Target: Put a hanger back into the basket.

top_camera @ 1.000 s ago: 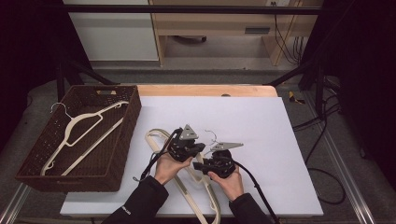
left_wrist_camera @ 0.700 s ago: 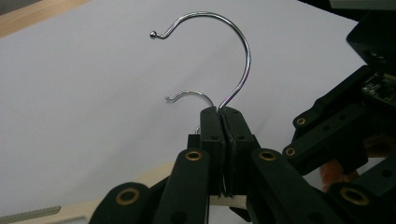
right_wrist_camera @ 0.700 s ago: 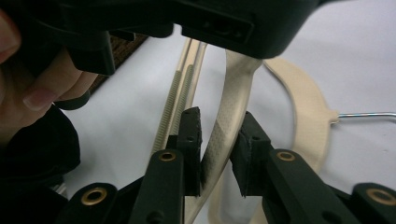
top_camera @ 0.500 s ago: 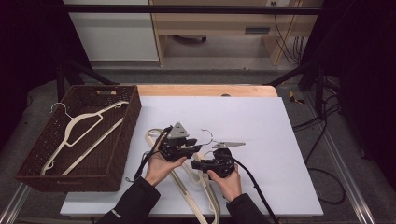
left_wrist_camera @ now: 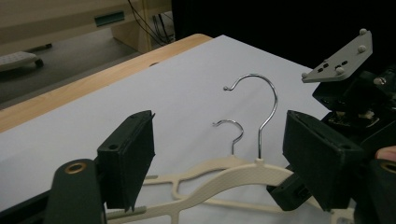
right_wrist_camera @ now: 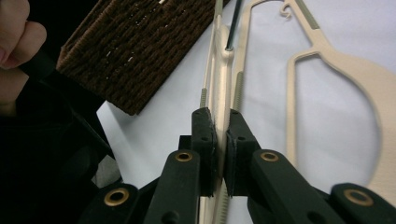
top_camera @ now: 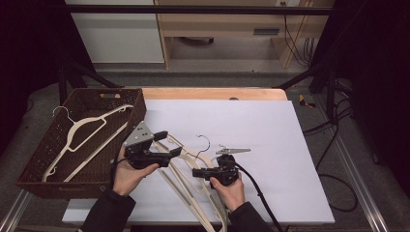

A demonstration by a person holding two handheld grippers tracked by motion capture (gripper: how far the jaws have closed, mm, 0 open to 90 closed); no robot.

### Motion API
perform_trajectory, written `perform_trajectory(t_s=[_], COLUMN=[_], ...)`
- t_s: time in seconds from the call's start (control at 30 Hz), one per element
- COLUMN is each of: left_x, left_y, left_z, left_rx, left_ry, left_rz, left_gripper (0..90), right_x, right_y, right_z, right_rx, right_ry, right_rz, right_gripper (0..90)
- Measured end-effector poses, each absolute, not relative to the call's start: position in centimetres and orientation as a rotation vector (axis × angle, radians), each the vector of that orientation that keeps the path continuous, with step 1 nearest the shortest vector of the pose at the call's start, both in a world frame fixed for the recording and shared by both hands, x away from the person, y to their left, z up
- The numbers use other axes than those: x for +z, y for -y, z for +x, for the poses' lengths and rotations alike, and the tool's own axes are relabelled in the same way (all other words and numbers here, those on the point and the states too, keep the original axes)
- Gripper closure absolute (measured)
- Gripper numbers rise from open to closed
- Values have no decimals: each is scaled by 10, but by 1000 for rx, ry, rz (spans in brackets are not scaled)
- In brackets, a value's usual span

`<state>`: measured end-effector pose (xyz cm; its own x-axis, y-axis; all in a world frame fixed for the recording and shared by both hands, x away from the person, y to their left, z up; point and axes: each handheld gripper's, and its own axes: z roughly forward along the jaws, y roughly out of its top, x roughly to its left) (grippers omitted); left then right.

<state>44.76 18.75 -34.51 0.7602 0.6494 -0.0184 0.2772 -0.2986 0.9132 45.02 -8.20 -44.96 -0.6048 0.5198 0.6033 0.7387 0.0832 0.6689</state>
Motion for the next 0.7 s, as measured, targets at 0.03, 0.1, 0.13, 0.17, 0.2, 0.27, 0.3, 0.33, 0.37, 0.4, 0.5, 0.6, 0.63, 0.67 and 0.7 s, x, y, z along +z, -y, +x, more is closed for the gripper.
perform_trajectory(t_s=[0.03,0.1,0.13,0.17,0.2,0.27,0.3,0.33,0.37,0.4,0.5,0.6,0.63,0.67,0.7], left_x=[-344,-343,-342,-341,-341,-339,-338,-336,-335,-334,-334,-336,-337,-338,-339], left_y=[-192,-200,-204,-207,-209,-213,-215,-215,-216,-217,-217,-215,-214,-213,-211], left_z=[446,443,442,440,439,437,436,435,434,433,433,434,435,435,436], left_rx=[440,441,447,445,447,452,454,455,459,460,440,419,413,405,392], left_ry=[-715,-718,-718,-721,-718,-705,-698,-689,-685,-681,-671,-650,-644,-638,-629], left_rz=[1882,1878,1879,1876,1876,1876,1875,1878,1879,1883,1901,1932,1945,1953,1963], left_gripper=[233,219,208,194,184,163,149,136,121,113,84,74,74,74,75], right_x=[-449,-445,-443,-439,-436,-427,-423,-420,-416,-413,-405,-396,-392,-388,-385], right_y=[81,80,80,80,79,79,79,79,80,81,84,89,91,93,95], right_z=[450,448,447,446,446,445,444,444,444,444,445,446,445,445,445], right_rx=[-1540,-1545,-1555,-1563,-1577,-1585,-1590,-1595,-1594,-1598,-1593,-1582,-1578,-1573,-1575], right_ry=[2140,2137,2129,2128,2131,2176,2204,2219,2243,2257,2309,2374,2397,2413,2425], right_rz=[-1268,-1248,-1236,-1224,-1208,-1182,-1171,-1160,-1149,-1132,-1103,-1040,-1014,-998,-971], right_gripper=[855,860,862,863,865,866,866,866,866,866,866,866,866,866,866])
